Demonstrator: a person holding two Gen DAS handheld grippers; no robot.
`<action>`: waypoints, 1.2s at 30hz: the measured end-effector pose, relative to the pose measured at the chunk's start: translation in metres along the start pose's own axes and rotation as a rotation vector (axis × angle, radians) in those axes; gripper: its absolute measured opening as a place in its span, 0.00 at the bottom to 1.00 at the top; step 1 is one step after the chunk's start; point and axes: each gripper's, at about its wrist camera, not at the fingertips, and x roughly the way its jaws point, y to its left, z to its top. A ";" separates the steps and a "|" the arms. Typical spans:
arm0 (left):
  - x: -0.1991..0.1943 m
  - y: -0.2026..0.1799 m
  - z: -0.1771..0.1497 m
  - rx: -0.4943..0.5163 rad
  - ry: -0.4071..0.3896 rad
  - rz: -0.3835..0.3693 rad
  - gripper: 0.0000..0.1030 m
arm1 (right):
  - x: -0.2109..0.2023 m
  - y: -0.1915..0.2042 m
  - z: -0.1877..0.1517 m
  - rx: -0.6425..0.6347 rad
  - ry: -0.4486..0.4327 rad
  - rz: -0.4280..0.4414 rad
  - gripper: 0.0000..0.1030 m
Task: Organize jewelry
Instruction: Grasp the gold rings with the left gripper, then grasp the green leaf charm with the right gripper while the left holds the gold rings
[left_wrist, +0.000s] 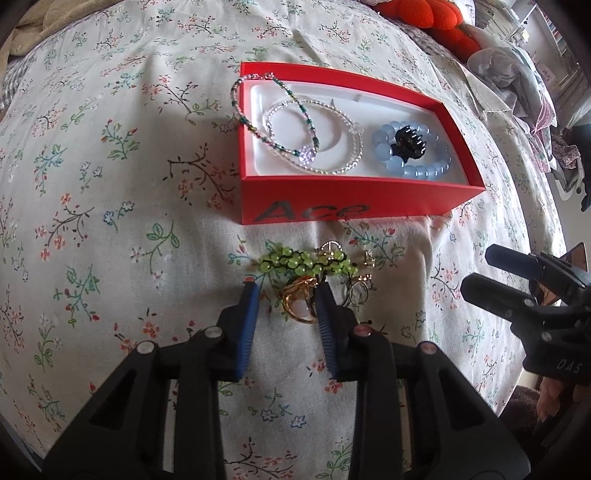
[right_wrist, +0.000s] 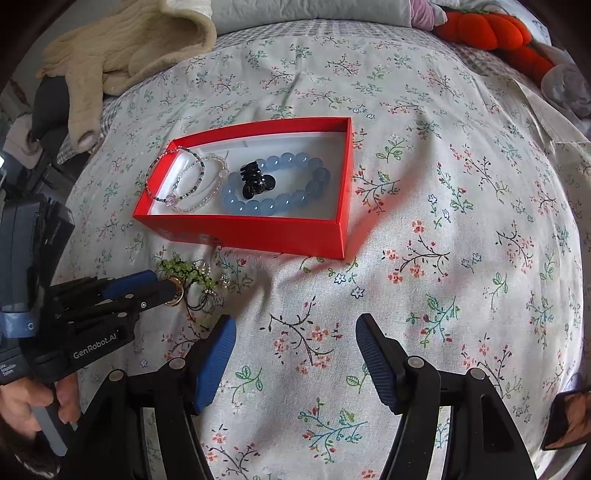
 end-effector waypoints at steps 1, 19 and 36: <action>0.001 -0.001 0.001 -0.002 0.001 -0.001 0.32 | 0.000 0.000 0.000 0.001 0.000 -0.001 0.67; -0.005 -0.007 0.005 -0.028 -0.003 -0.043 0.20 | 0.003 0.001 -0.001 0.007 0.006 -0.008 0.67; -0.030 0.023 -0.011 -0.075 -0.015 -0.001 0.20 | 0.018 0.034 0.012 -0.034 0.014 0.048 0.66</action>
